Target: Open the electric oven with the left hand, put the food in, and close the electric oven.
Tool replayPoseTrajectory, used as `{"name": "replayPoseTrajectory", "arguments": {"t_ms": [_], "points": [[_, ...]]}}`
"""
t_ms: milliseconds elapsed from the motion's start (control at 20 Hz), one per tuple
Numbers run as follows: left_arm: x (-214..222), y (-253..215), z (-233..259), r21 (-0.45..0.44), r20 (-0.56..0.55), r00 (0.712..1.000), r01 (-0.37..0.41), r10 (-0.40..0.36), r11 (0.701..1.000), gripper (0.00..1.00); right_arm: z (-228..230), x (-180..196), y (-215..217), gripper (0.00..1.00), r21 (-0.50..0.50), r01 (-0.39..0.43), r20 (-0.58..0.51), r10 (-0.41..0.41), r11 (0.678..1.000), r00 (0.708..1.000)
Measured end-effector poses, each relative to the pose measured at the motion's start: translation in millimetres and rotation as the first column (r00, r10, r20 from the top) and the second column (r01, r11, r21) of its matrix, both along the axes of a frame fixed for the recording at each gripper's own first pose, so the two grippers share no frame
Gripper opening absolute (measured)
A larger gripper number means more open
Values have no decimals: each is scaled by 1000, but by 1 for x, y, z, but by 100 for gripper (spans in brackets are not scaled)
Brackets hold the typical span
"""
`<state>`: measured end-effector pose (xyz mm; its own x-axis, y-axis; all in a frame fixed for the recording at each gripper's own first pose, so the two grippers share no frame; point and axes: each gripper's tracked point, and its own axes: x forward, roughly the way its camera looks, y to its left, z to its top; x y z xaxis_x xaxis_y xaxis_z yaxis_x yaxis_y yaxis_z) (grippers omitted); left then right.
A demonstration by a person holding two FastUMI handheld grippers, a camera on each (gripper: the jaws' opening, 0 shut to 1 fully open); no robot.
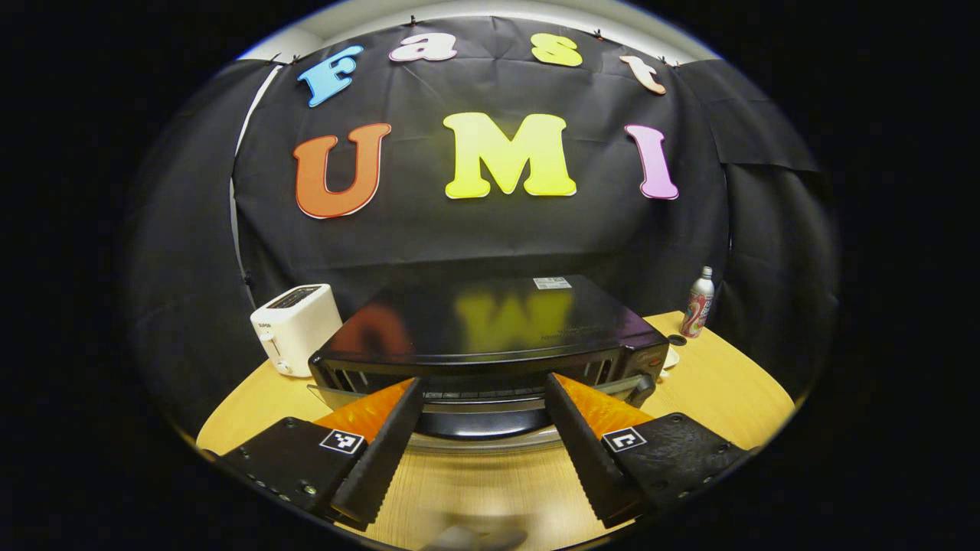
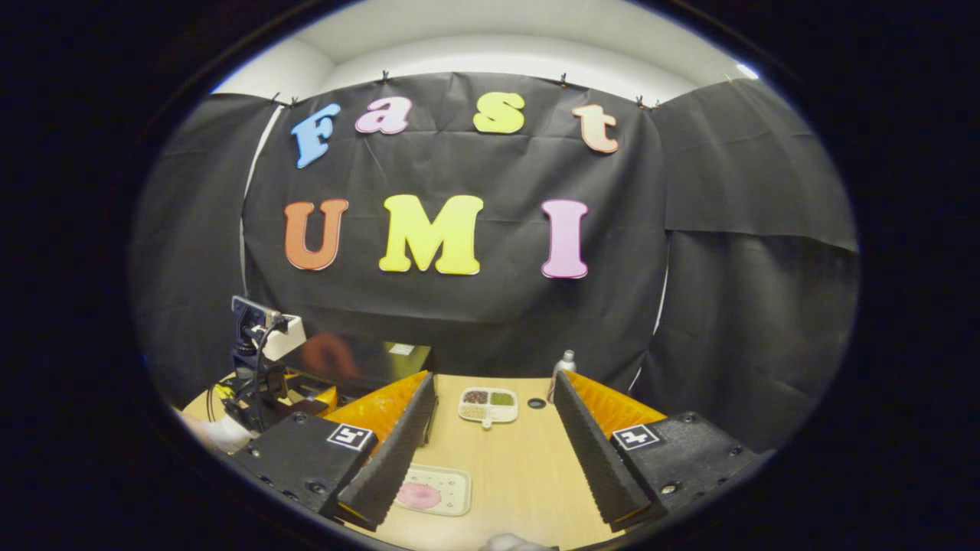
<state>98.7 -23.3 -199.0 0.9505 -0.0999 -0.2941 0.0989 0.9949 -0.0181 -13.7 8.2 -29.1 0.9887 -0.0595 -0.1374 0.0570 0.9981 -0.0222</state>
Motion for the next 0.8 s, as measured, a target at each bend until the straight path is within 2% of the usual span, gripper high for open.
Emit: {"name": "replayPoseTrajectory", "arguments": {"t_ms": [450, 800], "points": [[-56, 2, -31, 1, -75, 997, 3, -3, 1000, 97, -12, -14, 15, 97, 5, -40, -20, 40, 999, 999], [-91, 1, -68, 7, -158, 987, 8, -6, 1000, 97, -20, -31, 8, 97, -13, -32, -33, 32, 999, 999]]}}
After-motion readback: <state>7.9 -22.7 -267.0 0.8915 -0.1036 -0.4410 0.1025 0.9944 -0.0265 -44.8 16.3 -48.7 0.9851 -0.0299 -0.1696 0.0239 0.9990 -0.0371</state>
